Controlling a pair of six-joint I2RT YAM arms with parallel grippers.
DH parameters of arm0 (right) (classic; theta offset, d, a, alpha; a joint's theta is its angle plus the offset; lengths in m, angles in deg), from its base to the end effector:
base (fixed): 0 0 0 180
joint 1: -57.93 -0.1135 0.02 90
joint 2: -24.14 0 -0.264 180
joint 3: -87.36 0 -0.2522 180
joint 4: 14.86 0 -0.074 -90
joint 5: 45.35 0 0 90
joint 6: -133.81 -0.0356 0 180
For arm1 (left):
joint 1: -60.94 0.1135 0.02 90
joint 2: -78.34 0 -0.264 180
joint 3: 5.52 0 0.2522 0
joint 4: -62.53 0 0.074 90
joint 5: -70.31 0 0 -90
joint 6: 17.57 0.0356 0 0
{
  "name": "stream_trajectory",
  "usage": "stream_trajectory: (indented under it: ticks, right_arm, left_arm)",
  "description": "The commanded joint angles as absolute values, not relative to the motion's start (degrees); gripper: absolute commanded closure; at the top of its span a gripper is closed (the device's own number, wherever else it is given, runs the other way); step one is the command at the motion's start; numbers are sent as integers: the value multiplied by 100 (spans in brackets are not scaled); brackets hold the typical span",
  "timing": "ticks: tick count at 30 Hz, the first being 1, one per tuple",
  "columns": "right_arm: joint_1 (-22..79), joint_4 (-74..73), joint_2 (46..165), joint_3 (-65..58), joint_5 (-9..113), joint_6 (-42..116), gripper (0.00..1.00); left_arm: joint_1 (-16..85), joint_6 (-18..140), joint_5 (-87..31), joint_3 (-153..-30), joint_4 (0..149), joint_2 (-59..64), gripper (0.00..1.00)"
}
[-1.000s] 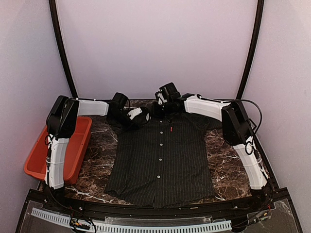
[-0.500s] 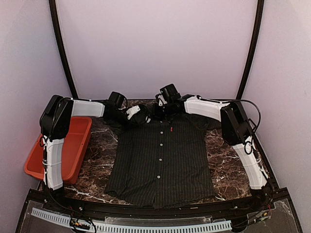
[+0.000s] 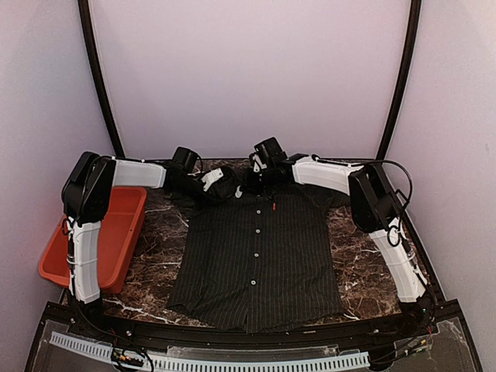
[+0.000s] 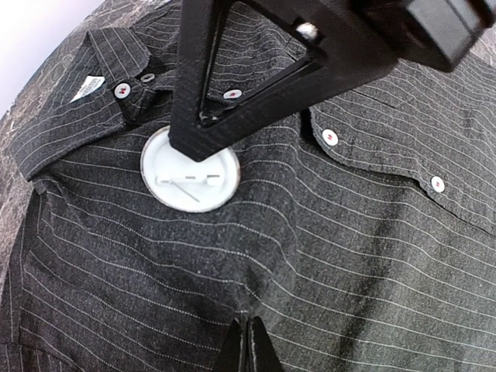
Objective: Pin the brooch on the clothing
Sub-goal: Pass from the left arm to the right
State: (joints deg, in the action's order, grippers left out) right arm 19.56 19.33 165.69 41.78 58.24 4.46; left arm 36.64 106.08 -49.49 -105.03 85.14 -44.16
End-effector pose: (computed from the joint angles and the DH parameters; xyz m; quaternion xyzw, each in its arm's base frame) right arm 0.4327 0.3533 0.1747 -0.0410 0.9051 0.3407 0.2510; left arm 0.4187 -0.2085 0.1627 0.5184 0.7357 -0.2075 0.3833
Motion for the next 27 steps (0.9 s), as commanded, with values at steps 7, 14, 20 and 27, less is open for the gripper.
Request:
stream_trajectory:
  ticks: [7, 14, 20, 27]
  right_arm:
    - [1789, 1882, 16813, 4503, 5496, 844, 100]
    - [1720, 1964, 16856, 4513, 5236, 944, 100]
    - [1650, 1997, 16902, 4603, 5106, 1085, 100]
    - [1592, 2030, 16940, 4617, 5036, 1160, 100]
  left_arm:
    - [3642, 10584, -5238, -10374, 8500, -4049, 99]
    - [3641, 10571, -5328, -10351, 8462, -4019, 99]
    - [3641, 10561, -5397, -10335, 8440, -3992, 99]
    - [3641, 10533, -5454, -10330, 8407, -3987, 99]
